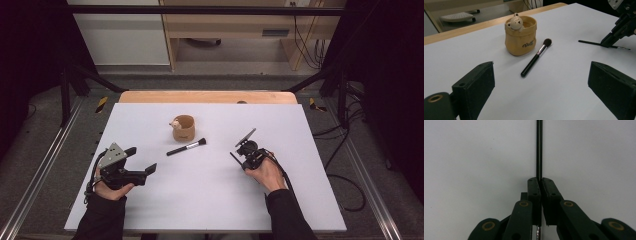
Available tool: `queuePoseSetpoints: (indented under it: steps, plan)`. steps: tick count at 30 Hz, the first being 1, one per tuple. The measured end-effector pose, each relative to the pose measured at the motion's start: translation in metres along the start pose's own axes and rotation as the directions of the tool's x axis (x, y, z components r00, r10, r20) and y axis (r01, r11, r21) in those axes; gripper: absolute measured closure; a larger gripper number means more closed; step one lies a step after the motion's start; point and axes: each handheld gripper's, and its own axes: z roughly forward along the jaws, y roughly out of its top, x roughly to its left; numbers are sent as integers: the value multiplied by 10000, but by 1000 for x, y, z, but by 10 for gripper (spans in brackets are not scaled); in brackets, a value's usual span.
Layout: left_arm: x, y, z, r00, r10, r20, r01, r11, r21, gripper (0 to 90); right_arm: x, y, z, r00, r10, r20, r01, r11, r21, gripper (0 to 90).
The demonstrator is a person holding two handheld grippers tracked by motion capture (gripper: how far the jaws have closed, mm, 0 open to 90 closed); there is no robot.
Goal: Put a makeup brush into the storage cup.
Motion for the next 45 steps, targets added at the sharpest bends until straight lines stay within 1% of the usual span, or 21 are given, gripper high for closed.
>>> queuePoseSetpoints:
  steps: [10, 13, 16, 17, 19, 20, 21, 22, 23, 24, 25, 27, 29, 30, 31, 35, 37, 38, 40, 43, 45]
  plan:
    - [-1, 0, 1, 9999, 111, 28, -112, 9999, 53, 63, 1, -1, -2, 10000, 44, 40, -44, 10000, -68, 859]
    - [-2, 1, 2, 10000, 89, 40, -89, 9999, 72, 63, -1, -2, -10, 9999, -74, -89, 69, 9985, -539, 860]
    - [-3, 1, 2, 9999, 93, 65, -93, 9999, 70, 63, -2, -4, -17, 9996, -65, -276, 44, 9971, -759, 860]
    - [-4, 1, 2, 9999, 115, 99, -116, 9999, 61, 63, -3, -6, -23, 9989, 4, -474, -45, 9961, -877, 860]
    - [-4, 2, 3, 9998, 177, 121, -178, 9998, 77, 64, -3, -8, -31, 9969, -95, -780, 0, 9926, -1211, 859]
    - [-4, 2, 3, 9998, 177, 121, -178, 9998, 77, 64, -3, -8, -31, 9969, -95, -780, 0, 9926, -1211, 859]
    - [-5, 2, 3, 9997, 191, 128, -192, 9998, 80, 64, -3, -9, -37, 9950, -195, -978, 50, 9892, -1465, 859]
    - [-6, 2, 3, 9997, 218, 148, -220, 9997, 99, 64, -3, -9, -37, 9950, -195, -978, 50, 9892, -1465, 859]
    - [-7, 3, 4, 9996, 201, 201, -202, 9998, 88, 64, -2, -11, -44, 9929, -417, -1116, 211, 9836, -1790, 859]
    - [-7, 3, 4, 9996, 201, 201, -202, 9998, 88, 64, -2, -11, -44, 9929, -417, -1116, 211, 9836, -1790, 859]
    - [-9, 3, 4, 9994, 242, 254, -244, 9997, 100, 64, 0, -12, -51, 9897, -632, -1284, 357, 9778, -2066, 859]
    - [-10, 4, 5, 9992, 294, 280, -297, 9995, 121, 64, 3, -13, -57, 9853, -931, -1430, 573, 9700, -2364, 859]
    - [-12, 4, 5, 9989, 329, 328, -334, 9994, 120, 64, 4, -13, -59, 9841, -1041, -1437, 668, 9676, -2435, 859]
    - [-14, 5, 6, 9986, 376, 385, -381, 9992, 109, 64, 7, -14, -64, 9800, -1250, -1548, 821, 9628, -2575, 859]
    - [-14, 5, 6, 9986, 376, 385, -381, 9992, 109, 64, 7, -14, -64, 9800, -1250, -1548, 821, 9628, -2575, 859]
    - [-19, 9, 7, 9973, 529, 512, -536, 9985, 113, 66, 13, -15, -74, 9694, -1735, -1736, 1178, 9494, -2910, 859]
    - [-20, 9, 7, 9970, 557, 538, -565, 9983, 125, 66, 13, -16, -76, 9656, -1867, -1812, 1260, 9449, -3022, 859]
    - [-21, 10, 7, 9967, 589, 553, -597, 9981, 139, 66, 13, -16, -76, 9656, -1867, -1812, 1260, 9449, -3022, 859]
    - [-25, 13, 9, 9952, 753, 627, -767, 9969, 195, 67, 15, -16, -79, 9598, -2061, -1906, 1394, 9392, -3137, 859]
    - [-28, 16, 11, 9935, 926, 657, -944, 9952, 249, 67, 15, -16, -80, 9579, -2124, -1934, 1441, 9377, -3163, 859]
    - [-32, 19, 14, 9907, 1163, 713, -1187, 9924, 312, 67, 17, -16, -82, 9512, -2300, -2059, 1560, 9336, -3226, 859]
